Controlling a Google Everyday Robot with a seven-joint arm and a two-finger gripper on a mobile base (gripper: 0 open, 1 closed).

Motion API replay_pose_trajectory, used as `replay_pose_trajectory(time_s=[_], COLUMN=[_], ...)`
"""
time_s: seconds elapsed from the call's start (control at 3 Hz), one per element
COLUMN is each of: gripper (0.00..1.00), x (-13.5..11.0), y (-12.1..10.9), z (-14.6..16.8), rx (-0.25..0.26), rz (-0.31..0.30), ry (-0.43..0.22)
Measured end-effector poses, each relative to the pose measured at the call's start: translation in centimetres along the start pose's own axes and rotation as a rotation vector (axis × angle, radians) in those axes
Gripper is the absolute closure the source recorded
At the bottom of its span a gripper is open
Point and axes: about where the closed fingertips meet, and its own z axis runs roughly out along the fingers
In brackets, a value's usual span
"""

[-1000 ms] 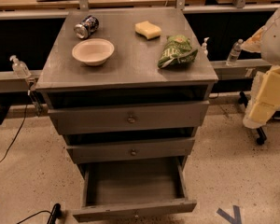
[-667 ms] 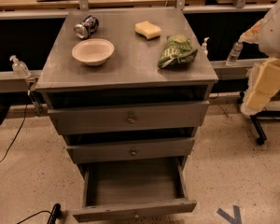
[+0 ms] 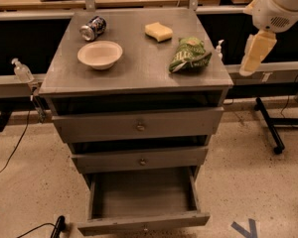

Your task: Place green jalapeno chip bag into bottom drawer

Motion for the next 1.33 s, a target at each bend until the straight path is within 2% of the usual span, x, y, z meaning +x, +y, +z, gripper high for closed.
replay_pose_trajectory(time_s=[0.33,0.67,1.0,1.33], gripper=[0.00,0.00,0.18,0.42], x=[-1.5,-2.8,-4.4,-6.8], y=[-5.4,-8.3,-9.0,-7.9], z=[5.0,9.3,12.9,15.1], rx=[0.041,0.060,0.041,-0.021], rz=[-0.010,0.000,0.006,-0.005], ry=[-0.047,-0.106,-0.164,-0.213])
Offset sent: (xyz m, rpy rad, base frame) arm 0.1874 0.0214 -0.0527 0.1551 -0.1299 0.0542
